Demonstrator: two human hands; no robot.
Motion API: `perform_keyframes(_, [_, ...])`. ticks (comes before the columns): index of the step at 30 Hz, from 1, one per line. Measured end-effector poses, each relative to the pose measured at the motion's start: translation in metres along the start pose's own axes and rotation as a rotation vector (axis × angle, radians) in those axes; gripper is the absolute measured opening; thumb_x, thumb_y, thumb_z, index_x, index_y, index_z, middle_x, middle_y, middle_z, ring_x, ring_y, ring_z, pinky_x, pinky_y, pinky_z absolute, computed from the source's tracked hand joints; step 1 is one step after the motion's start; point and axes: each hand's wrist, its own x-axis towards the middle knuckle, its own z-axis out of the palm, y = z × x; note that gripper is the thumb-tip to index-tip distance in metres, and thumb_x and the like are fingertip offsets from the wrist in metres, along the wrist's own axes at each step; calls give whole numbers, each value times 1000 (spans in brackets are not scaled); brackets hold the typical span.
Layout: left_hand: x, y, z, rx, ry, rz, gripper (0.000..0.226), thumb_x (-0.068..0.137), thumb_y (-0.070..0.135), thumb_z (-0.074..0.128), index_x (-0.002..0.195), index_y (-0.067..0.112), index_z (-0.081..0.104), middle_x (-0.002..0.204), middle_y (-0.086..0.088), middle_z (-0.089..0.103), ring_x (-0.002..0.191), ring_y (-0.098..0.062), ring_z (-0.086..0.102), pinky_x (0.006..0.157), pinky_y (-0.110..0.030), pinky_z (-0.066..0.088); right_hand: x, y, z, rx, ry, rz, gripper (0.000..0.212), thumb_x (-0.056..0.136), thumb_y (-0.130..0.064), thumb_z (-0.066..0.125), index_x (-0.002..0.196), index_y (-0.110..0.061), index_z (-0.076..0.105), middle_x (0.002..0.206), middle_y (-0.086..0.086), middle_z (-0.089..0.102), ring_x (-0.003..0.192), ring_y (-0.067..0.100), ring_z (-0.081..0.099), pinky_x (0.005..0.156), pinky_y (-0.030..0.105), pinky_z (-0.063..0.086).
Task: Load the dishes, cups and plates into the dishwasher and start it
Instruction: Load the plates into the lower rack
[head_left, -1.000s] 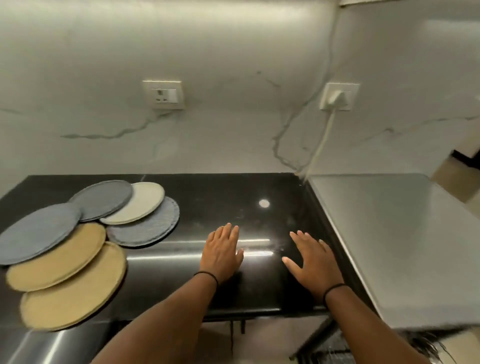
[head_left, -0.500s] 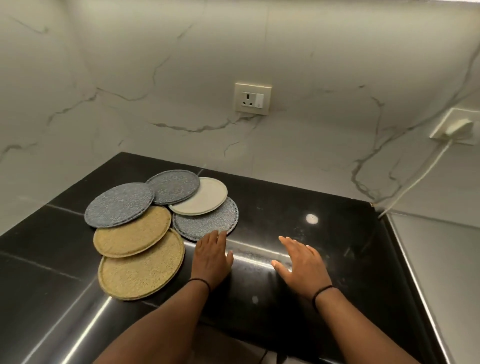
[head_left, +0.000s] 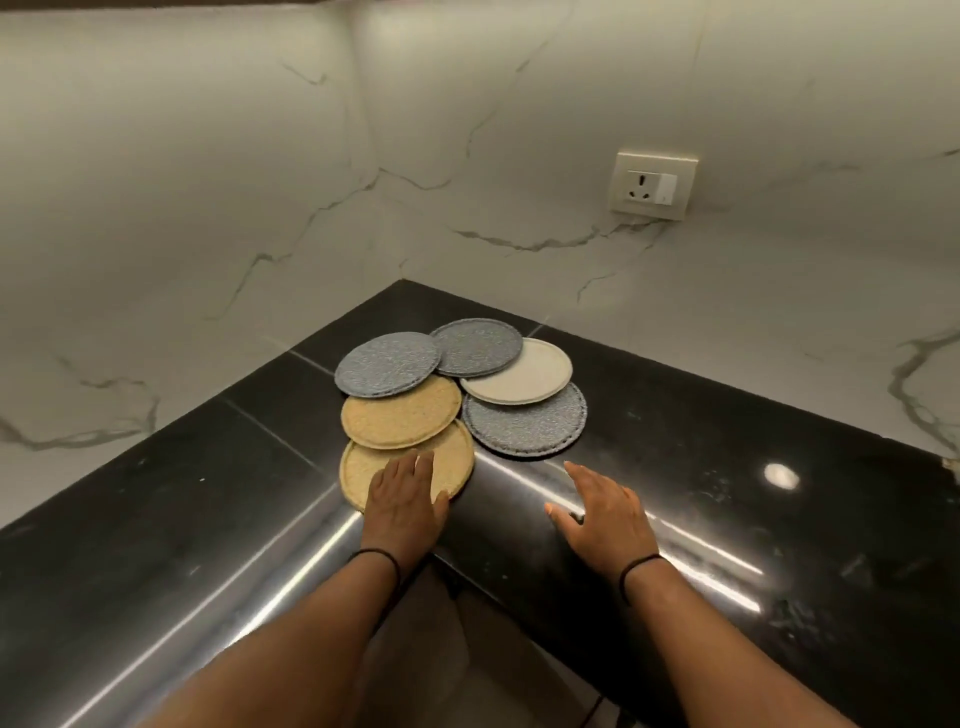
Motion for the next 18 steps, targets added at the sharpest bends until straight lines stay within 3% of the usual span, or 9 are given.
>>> perform_keyframes(4, [-12,-48,-22,45,-62,-197,58,89,44,56,138,17,45,132,-4,52,121,-24,49,100,-37,39,11,-38,3,69,-33,-70,67,86,-59,56,143,-24,45,141,-1,53,129,20,49,107,34,34])
perform_keyframes(9, [-4,-77,-40,-24,-104,-405,48,91,44,53,131,19,46,125,-5,53,116,-24,50,95,-36,42,31,-67,1,110,-81,-52,56,88,-55,58,135,-26,52,133,-3,59,123,19,53,101,32,39])
perform_keyframes(12, [17,-92,-35,-176,-173,-578,44,90,44,52,120,12,51,118,-12,58,108,-31,56,87,-39,46,50,-85,7,225,-191,132,30,86,-48,61,92,-20,66,95,2,71,93,23,65,79,32,49])
perform_keyframes(14, [34,-105,-25,-351,-198,-675,46,89,45,51,109,4,57,109,-17,63,98,-34,61,76,-38,48,63,-95,18,393,-257,299,32,85,-39,62,71,-11,61,69,8,68,70,27,68,63,34,53])
perform_keyframes(18, [68,-130,-3,-657,-193,-810,57,83,54,51,101,1,65,100,-19,68,87,-32,64,58,-30,41,79,-110,53,818,-327,653,26,82,-27,67,81,-2,59,66,15,62,48,26,61,50,32,54])
